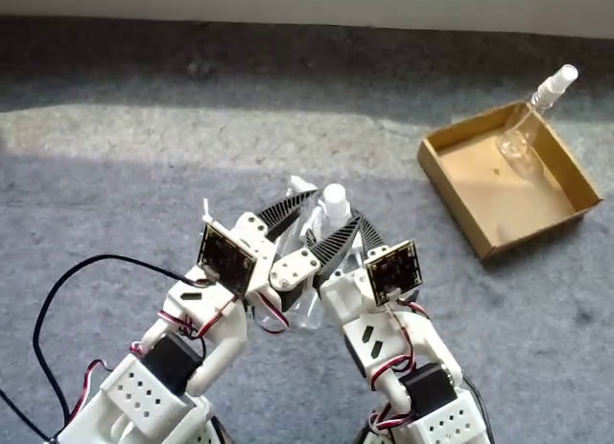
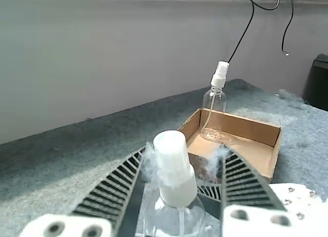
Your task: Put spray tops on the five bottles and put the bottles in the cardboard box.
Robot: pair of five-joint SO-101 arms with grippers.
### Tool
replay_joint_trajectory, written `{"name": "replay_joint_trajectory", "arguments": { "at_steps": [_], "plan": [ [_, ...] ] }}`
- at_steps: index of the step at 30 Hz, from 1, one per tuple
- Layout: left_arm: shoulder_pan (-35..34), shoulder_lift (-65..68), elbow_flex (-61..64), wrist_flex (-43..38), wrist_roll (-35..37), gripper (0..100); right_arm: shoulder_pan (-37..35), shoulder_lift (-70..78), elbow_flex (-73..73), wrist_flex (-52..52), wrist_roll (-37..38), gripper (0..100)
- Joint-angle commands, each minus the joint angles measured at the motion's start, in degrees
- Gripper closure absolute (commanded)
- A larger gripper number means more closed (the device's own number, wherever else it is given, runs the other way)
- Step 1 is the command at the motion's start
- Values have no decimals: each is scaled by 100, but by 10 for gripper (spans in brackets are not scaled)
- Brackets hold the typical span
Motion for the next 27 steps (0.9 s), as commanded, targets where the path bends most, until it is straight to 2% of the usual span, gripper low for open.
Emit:
{"name": "replay_joint_trajectory", "arguments": {
  "at_steps": [1,5,7,9,12,16,27],
  "plan": [
    [-92,-831,-303,958,35,817,84,-75,145,4,0,855],
    [-92,-1640,-295,1741,35,828,84,-75,154,4,0,855],
    [-127,-2026,-303,2101,35,890,84,-75,154,4,0,855],
    [-374,-2378,-303,2295,35,1000,84,-75,154,4,0,855],
    [-954,-2756,-295,2505,62,962,84,-75,154,4,0,855],
    [-1490,-2818,-426,2919,70,992,180,-75,154,4,0,855],
    [-2360,-2809,-699,4211,62,994,1341,-66,-13,13,0,855]
  ]
}}
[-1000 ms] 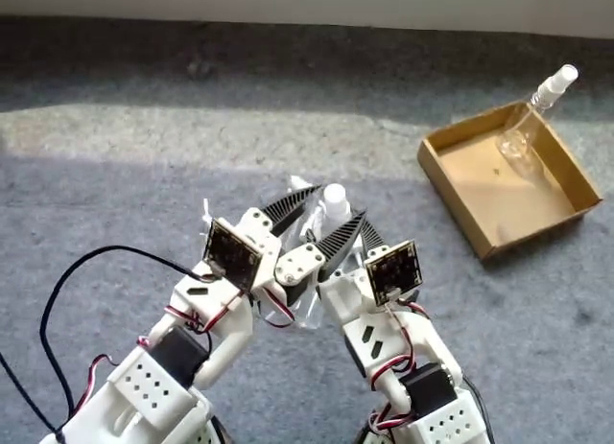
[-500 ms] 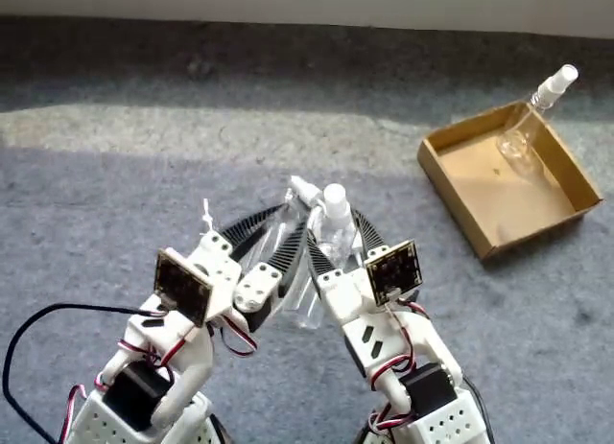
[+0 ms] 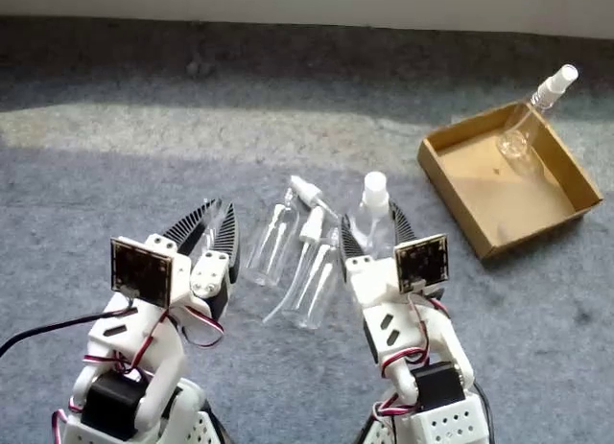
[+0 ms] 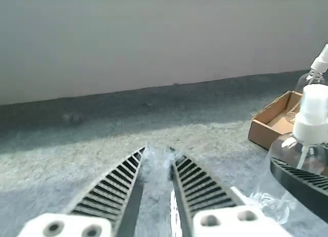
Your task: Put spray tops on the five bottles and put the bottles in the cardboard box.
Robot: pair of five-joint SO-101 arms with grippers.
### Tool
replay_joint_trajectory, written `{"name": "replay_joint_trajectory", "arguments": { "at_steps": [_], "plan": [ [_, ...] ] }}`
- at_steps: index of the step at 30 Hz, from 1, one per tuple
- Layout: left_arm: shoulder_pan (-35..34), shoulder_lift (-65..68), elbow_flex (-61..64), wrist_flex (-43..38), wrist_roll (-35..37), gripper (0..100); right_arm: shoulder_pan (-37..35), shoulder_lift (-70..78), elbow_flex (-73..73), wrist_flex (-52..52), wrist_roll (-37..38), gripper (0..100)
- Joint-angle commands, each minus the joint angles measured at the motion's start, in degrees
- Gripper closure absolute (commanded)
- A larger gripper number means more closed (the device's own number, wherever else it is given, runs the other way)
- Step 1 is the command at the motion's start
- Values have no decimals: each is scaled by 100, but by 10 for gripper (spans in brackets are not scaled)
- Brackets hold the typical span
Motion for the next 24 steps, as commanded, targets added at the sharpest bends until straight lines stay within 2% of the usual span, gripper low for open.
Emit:
{"name": "replay_joint_trajectory", "arguments": {
  "at_steps": [1,8,11,18,24],
  "plan": [
    [-532,-57,-295,387,62,994,268,-40,-101,22,0,855],
    [-1297,-57,-251,1319,62,994,365,-22,-1464,1235,-18,855],
    [-1534,-57,-242,1626,62,994,435,-22,-1938,1270,-9,855],
    [-1560,-57,-215,2462,62,994,1349,-4,-2510,1270,9,855],
    [-1578,-57,497,2637,53,994,1657,752,-3020,1244,431,855]
  ]
}}
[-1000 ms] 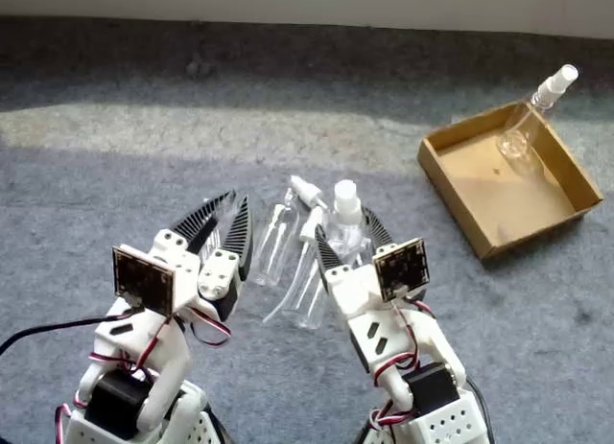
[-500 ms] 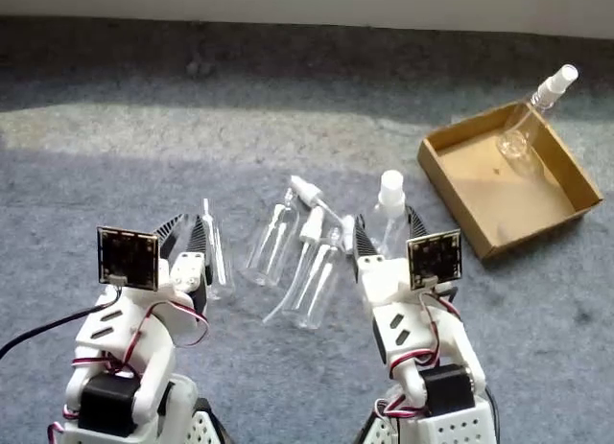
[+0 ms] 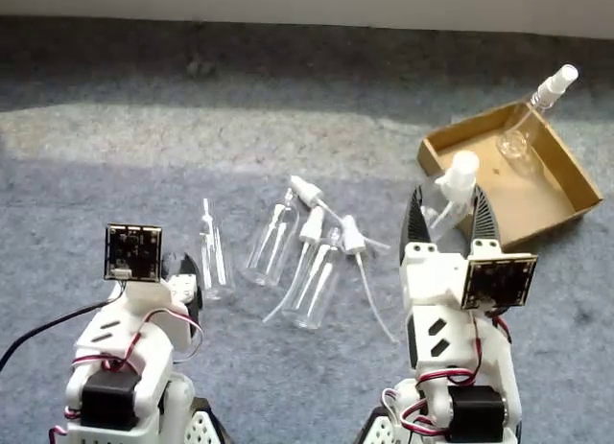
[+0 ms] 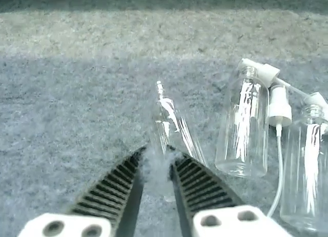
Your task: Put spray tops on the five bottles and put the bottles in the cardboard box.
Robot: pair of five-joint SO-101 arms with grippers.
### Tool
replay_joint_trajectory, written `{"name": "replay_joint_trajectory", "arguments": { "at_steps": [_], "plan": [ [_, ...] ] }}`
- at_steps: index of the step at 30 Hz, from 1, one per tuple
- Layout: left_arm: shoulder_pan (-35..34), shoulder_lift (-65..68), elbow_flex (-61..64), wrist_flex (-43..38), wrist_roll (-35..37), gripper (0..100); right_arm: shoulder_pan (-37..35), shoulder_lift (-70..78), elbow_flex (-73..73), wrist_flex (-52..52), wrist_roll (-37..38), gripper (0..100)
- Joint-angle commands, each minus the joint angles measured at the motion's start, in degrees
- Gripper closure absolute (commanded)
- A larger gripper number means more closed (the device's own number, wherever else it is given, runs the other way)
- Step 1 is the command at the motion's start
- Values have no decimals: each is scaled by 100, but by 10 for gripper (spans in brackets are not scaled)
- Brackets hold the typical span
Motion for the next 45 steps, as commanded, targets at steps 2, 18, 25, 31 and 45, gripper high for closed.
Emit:
{"name": "replay_joint_trajectory", "arguments": {
  "at_steps": [2,18,25,31,45],
  "plan": [
    [-66,-22,453,35,44,994,470,1042,-919,-119,114,855],
    [-40,-22,1209,35,26,993,1657,4198,-1341,-3266,141,855],
    [-31,-22,1226,35,26,993,1666,5675,-1341,-4804,123,855],
    [-31,-22,1226,35,26,993,1666,6905,-1393,-5824,123,855],
    [-31,-22,1226,35,26,993,1666,9578,-2484,-7354,114,855]
  ]
}}
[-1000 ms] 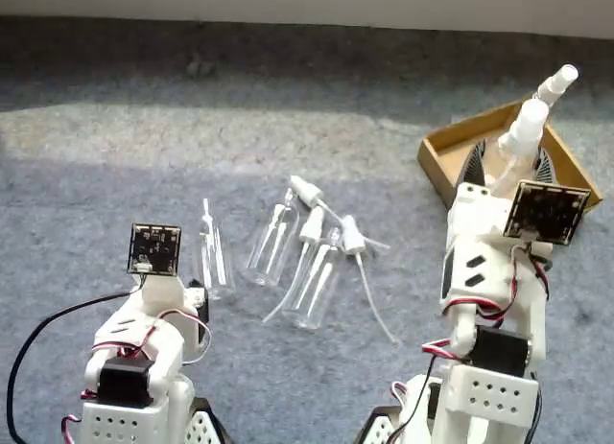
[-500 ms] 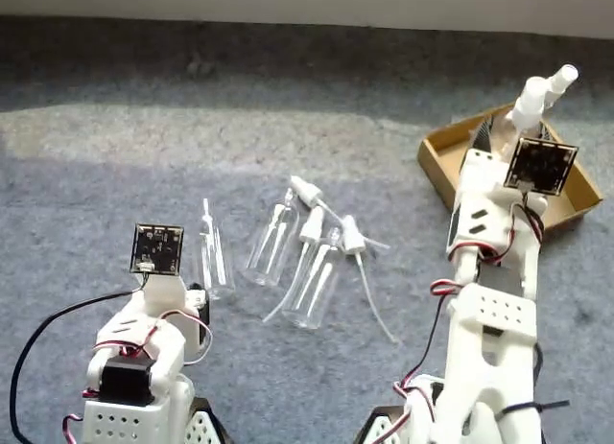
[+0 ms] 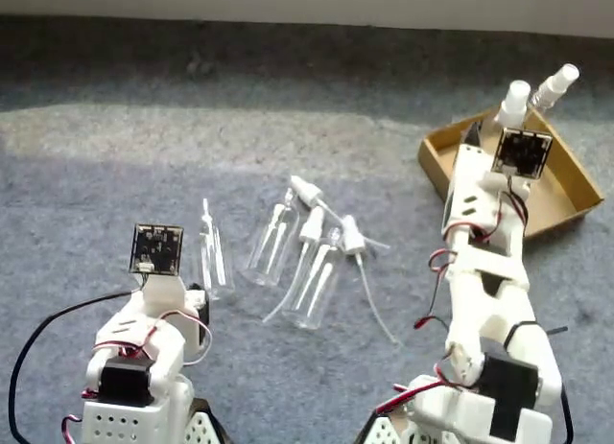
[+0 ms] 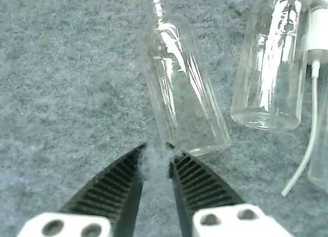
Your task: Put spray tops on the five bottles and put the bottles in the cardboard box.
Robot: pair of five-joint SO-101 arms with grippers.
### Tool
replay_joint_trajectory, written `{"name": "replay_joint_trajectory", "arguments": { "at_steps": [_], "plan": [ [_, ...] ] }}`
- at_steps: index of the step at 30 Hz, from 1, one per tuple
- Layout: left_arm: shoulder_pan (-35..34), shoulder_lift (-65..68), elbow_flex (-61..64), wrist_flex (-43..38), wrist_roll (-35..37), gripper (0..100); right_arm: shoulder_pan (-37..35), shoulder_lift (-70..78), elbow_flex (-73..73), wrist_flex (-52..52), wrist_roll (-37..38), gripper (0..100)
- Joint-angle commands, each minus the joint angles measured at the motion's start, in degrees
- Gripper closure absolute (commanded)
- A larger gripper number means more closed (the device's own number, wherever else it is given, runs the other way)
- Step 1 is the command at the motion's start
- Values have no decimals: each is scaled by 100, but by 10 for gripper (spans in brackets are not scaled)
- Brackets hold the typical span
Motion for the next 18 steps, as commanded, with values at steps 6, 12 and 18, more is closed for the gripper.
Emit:
{"name": "replay_joint_trajectory", "arguments": {
  "at_steps": [6,12,18],
  "plan": [
    [-31,-66,-13,-9,18,993,75,1262,-1596,-198,62,855],
    [-31,-66,-13,-9,18,993,66,1912,-2062,-207,62,855],
    [-31,-66,-13,-9,18,993,57,2290,-2413,-215,62,855]
  ]
}}
